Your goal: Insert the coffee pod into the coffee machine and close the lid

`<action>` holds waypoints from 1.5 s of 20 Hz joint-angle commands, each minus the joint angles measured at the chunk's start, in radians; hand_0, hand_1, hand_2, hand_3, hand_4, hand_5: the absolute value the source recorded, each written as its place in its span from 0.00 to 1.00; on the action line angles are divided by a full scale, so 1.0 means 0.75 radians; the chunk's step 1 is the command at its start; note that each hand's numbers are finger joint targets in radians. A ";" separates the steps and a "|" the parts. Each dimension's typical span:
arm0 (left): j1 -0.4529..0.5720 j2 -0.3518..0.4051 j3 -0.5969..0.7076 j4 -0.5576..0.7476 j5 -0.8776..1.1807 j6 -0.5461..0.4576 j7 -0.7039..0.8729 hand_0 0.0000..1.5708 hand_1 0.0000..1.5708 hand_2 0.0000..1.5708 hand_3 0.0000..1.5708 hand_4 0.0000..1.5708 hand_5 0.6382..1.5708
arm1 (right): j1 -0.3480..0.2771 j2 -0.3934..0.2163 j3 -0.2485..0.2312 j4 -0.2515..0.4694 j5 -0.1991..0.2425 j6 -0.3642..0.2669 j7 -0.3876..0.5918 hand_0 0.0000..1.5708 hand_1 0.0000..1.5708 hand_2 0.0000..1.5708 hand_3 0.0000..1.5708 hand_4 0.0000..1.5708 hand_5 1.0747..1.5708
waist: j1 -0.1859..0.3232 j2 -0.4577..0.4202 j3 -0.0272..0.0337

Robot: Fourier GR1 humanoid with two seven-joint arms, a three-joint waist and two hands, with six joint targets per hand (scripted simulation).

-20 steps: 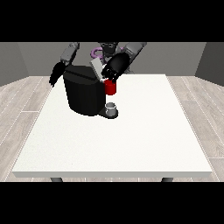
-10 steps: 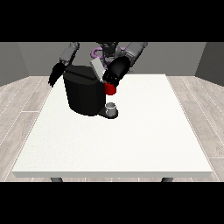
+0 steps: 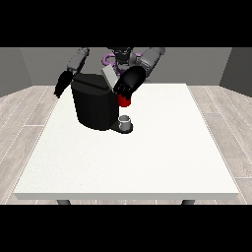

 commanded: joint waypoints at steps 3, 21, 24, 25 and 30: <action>0.033 -0.035 0.003 0.008 -0.002 0.057 -0.058 0.79 0.79 0.77 0.62 0.00 1.00 | -0.005 -0.007 0.000 -0.011 0.010 -0.006 0.048 0.00 0.00 0.00 0.00 0.03 1.00 | 0.010 -0.014 -0.0017; -0.010 0.094 -0.019 -0.017 -0.118 0.167 -0.150 0.00 0.00 0.40 0.31 0.00 1.00 | -0.014 -0.059 -0.044 0.037 -0.007 0.022 -0.083 0.00 0.00 0.00 0.00 0.07 1.00 | -0.006 0.105 -0.0008; -0.023 0.063 -0.027 -0.006 -0.120 0.148 -0.150 0.00 0.00 0.35 0.29 0.00 1.00 | -0.064 -0.002 -0.016 0.046 0.043 -0.060 -0.006 0.00 0.00 0.00 0.00 0.13 1.00 | 0.041 0.073 -0.0014; -0.064 0.119 -0.003 0.023 -0.126 0.147 -0.139 0.00 0.00 0.33 0.28 0.00 1.00 | -0.079 -0.040 0.003 0.006 0.045 -0.006 0.025 0.00 0.00 0.00 0.00 0.13 1.00 | -0.022 0.089 -0.0016; 0.041 -0.020 -0.040 -0.005 -0.120 0.115 -0.089 0.00 0.00 0.21 0.14 0.00 1.00 | 0.021 -0.016 -0.044 0.120 0.021 -0.037 -0.038 0.00 0.00 0.00 0.00 0.00 1.00 | 0.074 -0.041 -0.0008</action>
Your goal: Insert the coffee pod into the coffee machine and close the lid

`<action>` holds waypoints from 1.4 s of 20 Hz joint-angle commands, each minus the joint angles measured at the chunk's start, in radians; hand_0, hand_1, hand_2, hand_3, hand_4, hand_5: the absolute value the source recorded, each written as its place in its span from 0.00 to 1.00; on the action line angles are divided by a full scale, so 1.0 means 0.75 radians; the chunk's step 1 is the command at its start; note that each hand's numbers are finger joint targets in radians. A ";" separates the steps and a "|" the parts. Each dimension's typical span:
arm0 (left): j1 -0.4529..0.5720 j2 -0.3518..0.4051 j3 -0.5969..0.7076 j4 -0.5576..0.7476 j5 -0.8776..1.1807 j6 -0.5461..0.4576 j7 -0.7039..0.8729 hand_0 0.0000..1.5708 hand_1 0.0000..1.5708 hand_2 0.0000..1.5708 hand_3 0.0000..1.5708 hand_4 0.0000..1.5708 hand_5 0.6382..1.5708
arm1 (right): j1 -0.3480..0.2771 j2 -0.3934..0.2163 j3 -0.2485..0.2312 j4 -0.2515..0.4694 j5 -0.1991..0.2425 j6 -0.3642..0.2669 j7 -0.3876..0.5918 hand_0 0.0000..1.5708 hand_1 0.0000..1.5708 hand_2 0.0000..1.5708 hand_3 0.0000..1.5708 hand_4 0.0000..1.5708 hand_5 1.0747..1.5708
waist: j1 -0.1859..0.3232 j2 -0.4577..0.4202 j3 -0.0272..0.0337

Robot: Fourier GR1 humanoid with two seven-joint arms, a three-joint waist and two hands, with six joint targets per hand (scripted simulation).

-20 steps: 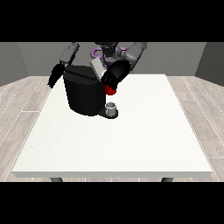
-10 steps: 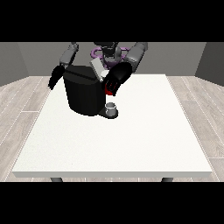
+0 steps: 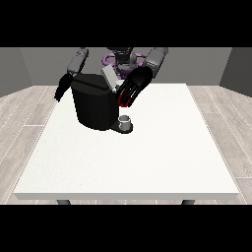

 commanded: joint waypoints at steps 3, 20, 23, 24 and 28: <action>0.124 -0.137 -0.038 -0.040 -0.013 0.035 0.059 0.00 0.00 0.00 0.10 0.00 1.00 | 0.093 0.030 -0.049 0.111 -0.038 -0.023 -0.055 0.00 0.00 0.00 0.00 0.06 1.00 | 0.116 -0.141 -0.0012; 0.685 -0.612 0.434 -0.060 0.681 -0.121 -0.063 0.00 0.00 0.00 0.00 0.04 1.00 | 0.498 -0.018 -0.161 0.270 -0.094 0.001 -0.166 0.00 0.00 0.00 0.00 0.00 1.00 | 0.479 -0.694 -0.0050; 0.834 -0.692 0.384 -0.083 0.675 -0.127 -0.061 0.00 0.00 0.00 0.00 0.27 1.00 | 0.534 -0.057 -0.177 0.281 -0.100 0.023 -0.148 0.00 0.00 0.00 0.00 0.00 1.00 | 0.516 -0.785 -0.0021; 0.906 -0.652 0.385 -0.075 0.681 -0.178 -0.086 0.00 0.00 0.00 0.00 0.27 1.00 | 0.529 -0.047 -0.148 0.245 -0.087 0.026 -0.096 0.00 0.00 0.00 0.00 0.00 1.00 | 0.535 -0.828 -0.0027; 0.995 -0.650 0.385 -0.094 0.697 -0.172 -0.028 0.00 0.00 0.00 0.00 0.28 1.00 | 0.511 -0.014 -0.115 0.142 -0.133 0.092 -0.137 0.00 0.00 0.00 0.00 0.00 1.00 | 0.519 -0.875 -0.0019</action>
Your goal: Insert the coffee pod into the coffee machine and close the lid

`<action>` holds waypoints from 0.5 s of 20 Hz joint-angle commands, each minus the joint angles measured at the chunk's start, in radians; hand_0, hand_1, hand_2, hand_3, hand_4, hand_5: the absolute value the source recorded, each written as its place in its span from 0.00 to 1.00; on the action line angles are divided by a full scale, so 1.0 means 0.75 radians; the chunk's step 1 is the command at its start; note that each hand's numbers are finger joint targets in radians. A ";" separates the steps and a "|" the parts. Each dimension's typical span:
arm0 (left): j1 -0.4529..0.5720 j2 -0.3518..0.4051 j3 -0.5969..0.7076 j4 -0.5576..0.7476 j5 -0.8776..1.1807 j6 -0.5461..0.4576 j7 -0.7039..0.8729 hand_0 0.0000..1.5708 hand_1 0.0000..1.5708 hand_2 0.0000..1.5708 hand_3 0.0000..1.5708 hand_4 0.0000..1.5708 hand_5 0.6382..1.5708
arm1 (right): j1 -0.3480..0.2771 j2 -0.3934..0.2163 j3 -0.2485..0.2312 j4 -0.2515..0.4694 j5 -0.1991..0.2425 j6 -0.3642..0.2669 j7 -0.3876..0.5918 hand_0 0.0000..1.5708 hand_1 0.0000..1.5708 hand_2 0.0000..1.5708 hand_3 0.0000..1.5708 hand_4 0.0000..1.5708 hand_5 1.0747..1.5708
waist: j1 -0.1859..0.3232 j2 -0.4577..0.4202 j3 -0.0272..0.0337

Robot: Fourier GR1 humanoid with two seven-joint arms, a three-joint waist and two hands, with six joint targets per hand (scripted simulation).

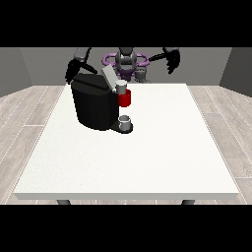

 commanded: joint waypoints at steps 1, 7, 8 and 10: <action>0.139 -0.049 -0.036 -0.011 0.058 0.060 -0.005 0.00 0.00 0.00 0.00 0.25 1.00 | -0.024 0.043 0.053 -0.068 -0.007 0.030 -0.020 0.00 0.00 0.00 0.00 0.00 1.00 | 0.004 -0.078 0.0005; 0.214 -0.051 -0.013 -0.063 0.109 -0.017 0.062 0.00 0.00 0.00 0.00 0.22 1.00 | -0.119 0.025 0.121 -0.202 -0.051 0.165 0.089 0.00 0.00 0.00 0.00 0.00 1.00 | 0.054 -0.147 0.0005; 0.231 -0.051 -0.008 -0.093 0.109 0.014 0.039 0.00 0.00 0.00 0.00 0.23 1.00 | -0.126 0.043 0.136 -0.227 -0.035 0.143 0.038 0.00 0.00 0.00 0.00 0.04 1.00 | 0.046 -0.098 0.0006; 0.180 -0.051 -0.028 -0.129 0.129 -0.027 0.141 0.00 0.00 0.00 0.00 0.29 1.00 | -0.189 -0.084 0.096 -0.218 -0.061 0.250 0.087 0.00 0.00 0.00 0.00 0.10 1.00 | 0.094 -0.122 0.0011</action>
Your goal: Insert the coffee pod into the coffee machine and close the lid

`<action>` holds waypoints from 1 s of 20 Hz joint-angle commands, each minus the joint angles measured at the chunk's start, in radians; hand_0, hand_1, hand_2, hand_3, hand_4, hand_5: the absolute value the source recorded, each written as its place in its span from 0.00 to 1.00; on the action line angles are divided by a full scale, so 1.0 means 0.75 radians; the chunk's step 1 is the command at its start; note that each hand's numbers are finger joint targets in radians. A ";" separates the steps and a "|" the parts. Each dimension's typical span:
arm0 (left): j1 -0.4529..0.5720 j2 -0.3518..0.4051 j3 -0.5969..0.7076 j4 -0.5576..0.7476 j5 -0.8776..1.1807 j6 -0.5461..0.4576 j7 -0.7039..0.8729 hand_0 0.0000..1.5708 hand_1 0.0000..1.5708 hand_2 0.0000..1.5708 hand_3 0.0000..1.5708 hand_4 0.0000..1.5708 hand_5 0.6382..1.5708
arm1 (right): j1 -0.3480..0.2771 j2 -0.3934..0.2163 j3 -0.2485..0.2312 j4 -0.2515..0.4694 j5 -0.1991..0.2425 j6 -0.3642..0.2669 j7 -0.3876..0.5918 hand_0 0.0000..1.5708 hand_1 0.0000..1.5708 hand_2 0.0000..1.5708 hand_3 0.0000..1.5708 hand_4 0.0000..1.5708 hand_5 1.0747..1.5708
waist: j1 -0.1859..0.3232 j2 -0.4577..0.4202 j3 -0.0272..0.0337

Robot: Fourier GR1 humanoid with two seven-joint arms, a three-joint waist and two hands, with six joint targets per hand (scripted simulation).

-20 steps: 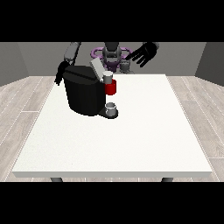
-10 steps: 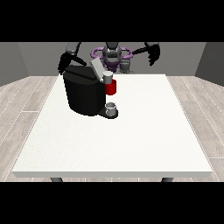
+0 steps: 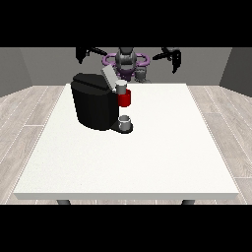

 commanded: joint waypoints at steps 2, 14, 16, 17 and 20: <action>0.091 0.054 -0.011 -0.110 0.045 -0.053 0.025 0.00 0.00 0.00 0.00 0.25 1.00 | -0.089 -0.041 0.041 -0.105 -0.002 0.072 0.078 0.00 0.00 0.00 0.00 0.16 1.00 | 0.005 0.036 0.0001; 0.225 -0.009 -0.224 -0.468 0.172 0.040 0.062 0.00 0.00 0.00 0.00 0.22 1.00 | -0.296 -0.059 -0.123 0.044 -0.159 0.083 0.120 0.00 0.00 0.00 0.00 0.05 1.00 | 0.064 0.259 0.0003; 0.231 -0.012 -0.266 -0.545 0.219 0.053 0.151 0.00 0.00 0.00 0.00 0.18 1.00 | -0.361 -0.057 -0.137 0.081 -0.183 0.067 0.211 0.00 0.00 0.00 0.00 0.06 1.00 | 0.093 0.233 0.0004; 0.183 -0.012 -0.264 -0.592 0.237 0.002 0.176 0.00 0.00 0.00 0.00 0.17 1.00 | -0.396 -0.129 -0.211 0.149 -0.213 0.098 0.128 0.00 0.00 0.00 0.00 0.08 1.00 | 0.138 0.311 0.0008; 0.225 -0.012 -0.266 -0.667 0.263 0.048 0.227 0.00 0.00 0.00 0.00 0.24 1.00 | -0.444 -0.104 -0.186 0.167 -0.220 0.079 0.175 0.00 0.00 0.00 0.00 0.11 1.00 | 0.095 0.333 0.0004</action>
